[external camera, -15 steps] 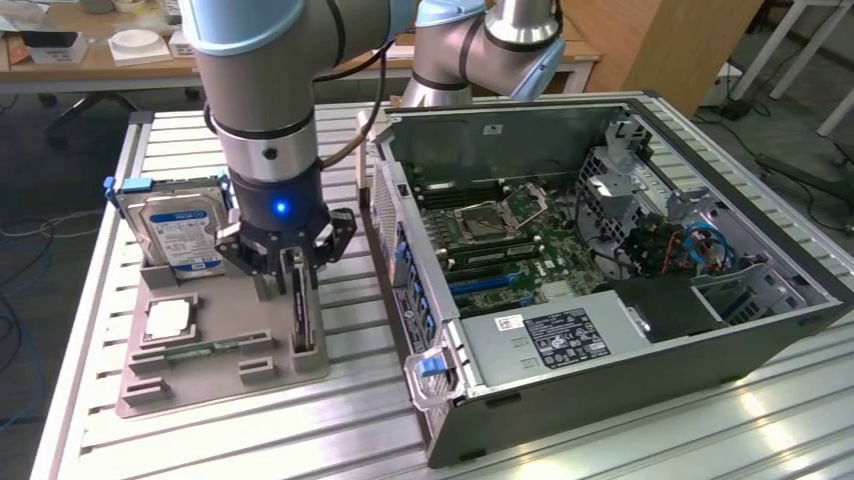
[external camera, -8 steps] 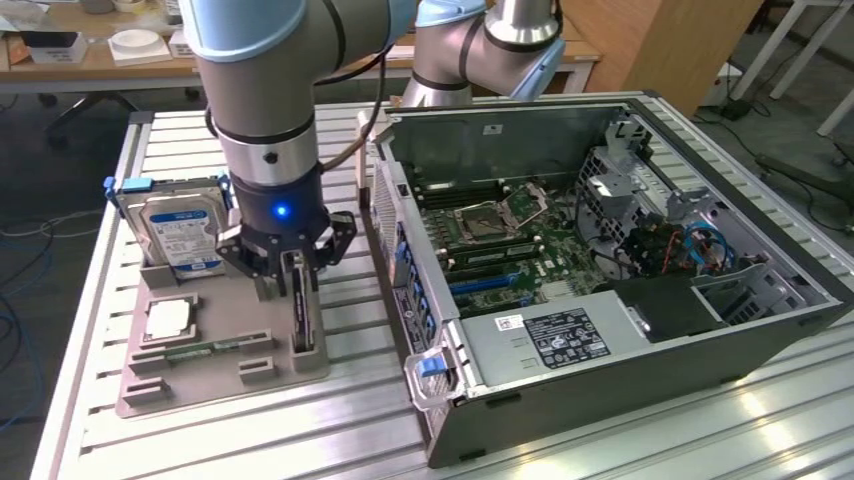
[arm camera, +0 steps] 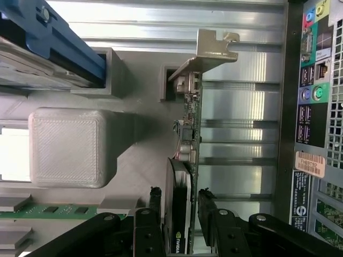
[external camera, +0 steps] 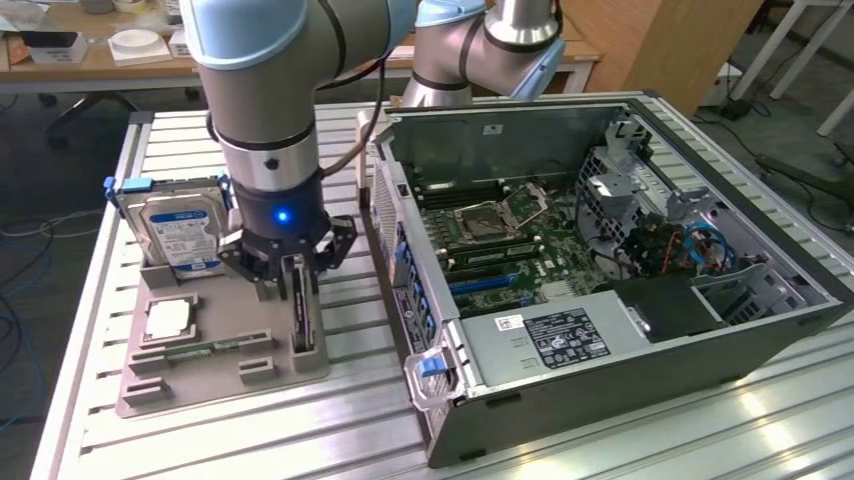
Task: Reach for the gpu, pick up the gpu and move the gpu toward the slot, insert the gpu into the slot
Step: 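Pick up the gpu and move the gpu toward the slot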
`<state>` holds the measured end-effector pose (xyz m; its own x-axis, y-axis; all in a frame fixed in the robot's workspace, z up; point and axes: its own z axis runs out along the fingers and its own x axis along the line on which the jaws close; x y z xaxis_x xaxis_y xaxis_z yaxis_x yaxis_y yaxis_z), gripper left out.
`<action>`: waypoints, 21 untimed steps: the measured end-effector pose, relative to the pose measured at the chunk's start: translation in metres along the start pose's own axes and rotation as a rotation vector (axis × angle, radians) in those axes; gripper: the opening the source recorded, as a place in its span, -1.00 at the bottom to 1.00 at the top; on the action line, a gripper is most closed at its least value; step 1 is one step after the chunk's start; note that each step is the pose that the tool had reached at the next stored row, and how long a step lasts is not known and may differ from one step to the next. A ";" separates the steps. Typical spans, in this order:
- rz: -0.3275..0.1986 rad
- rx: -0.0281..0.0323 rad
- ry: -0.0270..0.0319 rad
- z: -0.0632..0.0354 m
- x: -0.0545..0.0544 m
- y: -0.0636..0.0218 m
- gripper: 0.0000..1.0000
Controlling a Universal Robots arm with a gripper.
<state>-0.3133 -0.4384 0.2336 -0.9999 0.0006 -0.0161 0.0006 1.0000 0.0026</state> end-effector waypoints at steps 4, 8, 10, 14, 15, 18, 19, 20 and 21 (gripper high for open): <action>0.000 0.0001 0.0001 0.0022 0.000 -0.0010 -0.18; 0.000 0.0000 0.0000 0.0036 0.000 -0.0026 -0.18; 0.000 0.0002 0.0002 0.0036 0.000 -0.0026 -0.18; 0.000 0.0001 0.0001 0.0037 0.000 -0.0027 -0.18; 0.000 0.0001 0.0001 0.0037 0.000 -0.0027 -0.18; 0.000 0.0001 0.0001 0.0037 0.000 -0.0027 -0.21; 0.000 0.0001 0.0001 0.0037 0.000 -0.0027 -0.21; 0.000 0.0001 0.0003 0.0036 0.000 -0.0027 -0.33; 0.000 0.0001 0.0001 0.0037 0.000 -0.0027 -0.33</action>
<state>-0.3133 -0.4411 0.2300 -0.9999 0.0006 -0.0160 0.0005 1.0000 0.0025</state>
